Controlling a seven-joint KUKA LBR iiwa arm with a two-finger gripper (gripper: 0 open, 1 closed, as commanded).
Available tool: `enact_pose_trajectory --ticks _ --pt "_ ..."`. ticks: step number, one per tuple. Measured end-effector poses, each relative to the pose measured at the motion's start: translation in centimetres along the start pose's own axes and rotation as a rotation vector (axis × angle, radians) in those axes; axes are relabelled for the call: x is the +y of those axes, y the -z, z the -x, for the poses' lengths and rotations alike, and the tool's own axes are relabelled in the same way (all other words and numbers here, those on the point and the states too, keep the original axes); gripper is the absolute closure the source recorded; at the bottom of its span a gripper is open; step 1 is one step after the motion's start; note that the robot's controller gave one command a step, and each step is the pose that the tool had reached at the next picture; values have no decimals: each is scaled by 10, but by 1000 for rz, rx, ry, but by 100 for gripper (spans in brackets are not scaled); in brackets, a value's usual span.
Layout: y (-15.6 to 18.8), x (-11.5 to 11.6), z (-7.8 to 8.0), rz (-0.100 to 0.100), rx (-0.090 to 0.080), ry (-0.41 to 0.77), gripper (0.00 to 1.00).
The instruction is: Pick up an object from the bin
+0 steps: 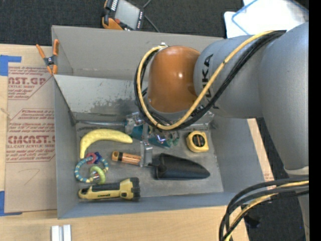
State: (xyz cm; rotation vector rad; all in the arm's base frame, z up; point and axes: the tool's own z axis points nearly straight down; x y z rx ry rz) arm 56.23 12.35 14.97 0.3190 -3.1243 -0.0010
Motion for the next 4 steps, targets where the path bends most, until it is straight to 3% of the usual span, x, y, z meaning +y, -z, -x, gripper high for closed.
enact_pose_trajectory --ticks 1,2,3,4 --pt "-7 59 -22 5 -4 34 0" --pt "-31 -28 -27 0 -3 -91 0" --pt "-70 40 -38 -7 -13 195 0" --pt "-69 -74 -41 -3 -7 -108 100"
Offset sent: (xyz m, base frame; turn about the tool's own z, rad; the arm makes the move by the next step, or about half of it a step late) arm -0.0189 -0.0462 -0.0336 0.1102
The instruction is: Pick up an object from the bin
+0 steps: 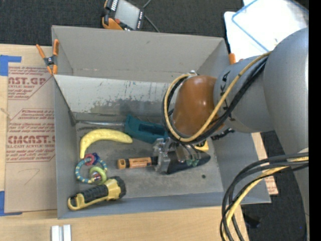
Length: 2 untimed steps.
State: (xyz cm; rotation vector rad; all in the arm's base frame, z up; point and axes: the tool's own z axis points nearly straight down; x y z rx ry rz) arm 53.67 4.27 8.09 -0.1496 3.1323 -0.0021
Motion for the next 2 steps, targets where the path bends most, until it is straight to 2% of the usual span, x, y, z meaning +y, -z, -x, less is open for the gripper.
enact_pose_trajectory --ticks 2 --pt "0 1 0 2 0 1 100"
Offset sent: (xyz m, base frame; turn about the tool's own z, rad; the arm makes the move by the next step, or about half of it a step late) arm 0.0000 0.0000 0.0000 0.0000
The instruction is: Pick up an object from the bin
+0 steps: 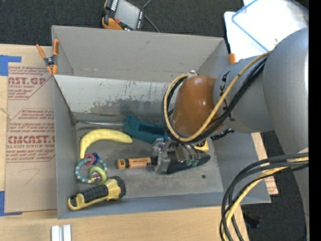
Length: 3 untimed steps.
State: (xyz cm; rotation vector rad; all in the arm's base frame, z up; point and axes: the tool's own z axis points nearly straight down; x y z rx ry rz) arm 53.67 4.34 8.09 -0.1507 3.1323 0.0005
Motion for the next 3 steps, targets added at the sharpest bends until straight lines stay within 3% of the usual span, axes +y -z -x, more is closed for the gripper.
enact_pose_trajectory --ticks 3 --pt "0 0 0 0 0 0 100"
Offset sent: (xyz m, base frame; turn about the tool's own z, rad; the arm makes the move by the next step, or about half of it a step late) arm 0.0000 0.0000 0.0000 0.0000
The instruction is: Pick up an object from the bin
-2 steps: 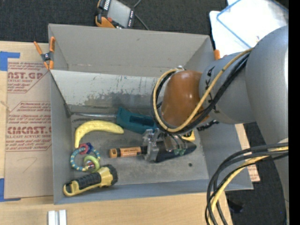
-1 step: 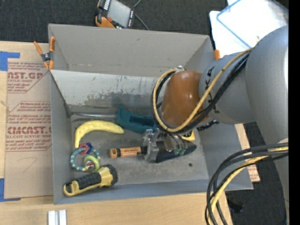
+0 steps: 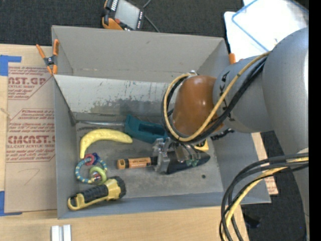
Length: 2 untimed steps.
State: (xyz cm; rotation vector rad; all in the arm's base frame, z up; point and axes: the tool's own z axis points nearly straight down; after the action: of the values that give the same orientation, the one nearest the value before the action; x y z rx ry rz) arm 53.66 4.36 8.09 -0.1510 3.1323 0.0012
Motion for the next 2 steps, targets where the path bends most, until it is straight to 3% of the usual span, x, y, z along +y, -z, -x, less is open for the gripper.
enact_pose_trajectory --ticks 1,2 --pt "110 -2 -7 0 1 19 100" --pt "110 -2 -7 0 1 19 100"
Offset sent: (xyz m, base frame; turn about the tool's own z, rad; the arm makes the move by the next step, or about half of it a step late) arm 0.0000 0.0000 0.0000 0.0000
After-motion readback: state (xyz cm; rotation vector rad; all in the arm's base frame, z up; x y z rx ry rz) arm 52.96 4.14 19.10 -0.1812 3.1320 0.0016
